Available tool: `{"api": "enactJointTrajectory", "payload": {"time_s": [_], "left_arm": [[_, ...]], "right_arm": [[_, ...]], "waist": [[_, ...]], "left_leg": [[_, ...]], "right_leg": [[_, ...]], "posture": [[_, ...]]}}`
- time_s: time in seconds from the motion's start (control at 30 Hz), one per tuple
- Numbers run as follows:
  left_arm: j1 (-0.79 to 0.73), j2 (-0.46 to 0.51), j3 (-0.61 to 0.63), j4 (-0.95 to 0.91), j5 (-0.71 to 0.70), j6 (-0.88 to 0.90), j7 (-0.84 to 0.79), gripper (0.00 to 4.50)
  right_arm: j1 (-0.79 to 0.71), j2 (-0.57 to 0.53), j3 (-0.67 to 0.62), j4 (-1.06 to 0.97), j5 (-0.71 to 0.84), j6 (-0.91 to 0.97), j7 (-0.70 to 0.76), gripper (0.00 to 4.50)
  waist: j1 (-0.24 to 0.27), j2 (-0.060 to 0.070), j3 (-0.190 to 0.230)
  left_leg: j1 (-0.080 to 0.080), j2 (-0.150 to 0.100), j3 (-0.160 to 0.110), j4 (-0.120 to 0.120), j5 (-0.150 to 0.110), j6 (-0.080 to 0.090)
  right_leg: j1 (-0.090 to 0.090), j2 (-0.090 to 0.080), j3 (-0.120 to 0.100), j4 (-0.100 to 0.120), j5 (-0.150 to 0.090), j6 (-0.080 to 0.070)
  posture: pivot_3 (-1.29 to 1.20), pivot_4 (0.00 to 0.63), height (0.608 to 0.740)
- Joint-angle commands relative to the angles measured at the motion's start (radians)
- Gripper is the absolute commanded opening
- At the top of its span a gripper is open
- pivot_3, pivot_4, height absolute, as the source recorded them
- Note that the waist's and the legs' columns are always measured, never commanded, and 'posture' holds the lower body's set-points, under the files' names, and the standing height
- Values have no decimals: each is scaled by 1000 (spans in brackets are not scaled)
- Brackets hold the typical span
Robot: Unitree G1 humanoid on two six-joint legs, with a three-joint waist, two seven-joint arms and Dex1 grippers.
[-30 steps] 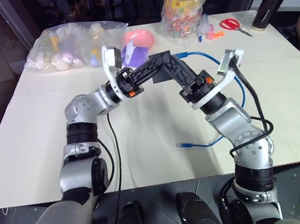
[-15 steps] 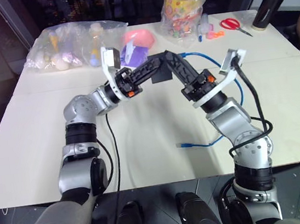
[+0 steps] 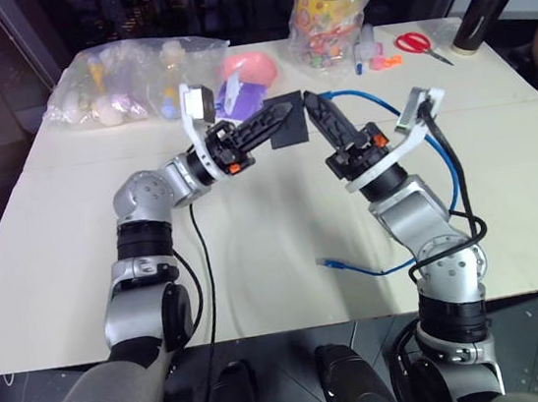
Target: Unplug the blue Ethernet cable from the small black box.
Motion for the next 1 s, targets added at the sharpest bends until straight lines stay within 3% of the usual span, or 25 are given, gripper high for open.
{"api": "enactJointTrajectory", "payload": {"time_s": [0.03,0.3,0.57,0.7,0.87,1.0], "left_arm": [[-1,0,4,-26,-12,-16,5,501],[-26,73,23,35,22,-73,-3,501],[-52,106,-3,95,107,-224,29,501],[-2,21,-109,59,319,-566,175,501],[90,-52,-231,10,481,-797,243,501],[147,-107,-254,9,549,-969,326,501]], "right_arm": [[-9,-2,16,-13,-8,-6,7,35],[-22,-78,-125,35,-13,-55,-33,35],[7,-151,-170,72,-56,-71,-39,35],[4,-168,-164,143,-139,-65,-93,35],[9,-254,-71,250,-386,-70,-128,35],[20,-275,-34,298,-480,-91,-93,35]], "waist": [[0,0,0],[0,0,0],[2,0,0],[6,0,0],[10,0,0],[5,0,0]], "left_leg": [[0,0,0,0,0,0],[0,0,0,0,0,0],[-3,0,0,-1,0,1],[-4,0,0,0,0,1],[-5,0,1,0,0,1],[-7,0,1,0,0,1]], "right_leg": [[0,0,0,0,0,0],[0,0,0,-1,0,0],[-2,0,0,-2,0,0],[-2,0,0,-3,0,0],[-3,-1,1,-4,0,0],[-5,0,1,-4,0,0]], "posture": [[0,150,739],[0,150,739],[0,150,739],[0,150,739],[0,150,739],[0,150,739]]}}
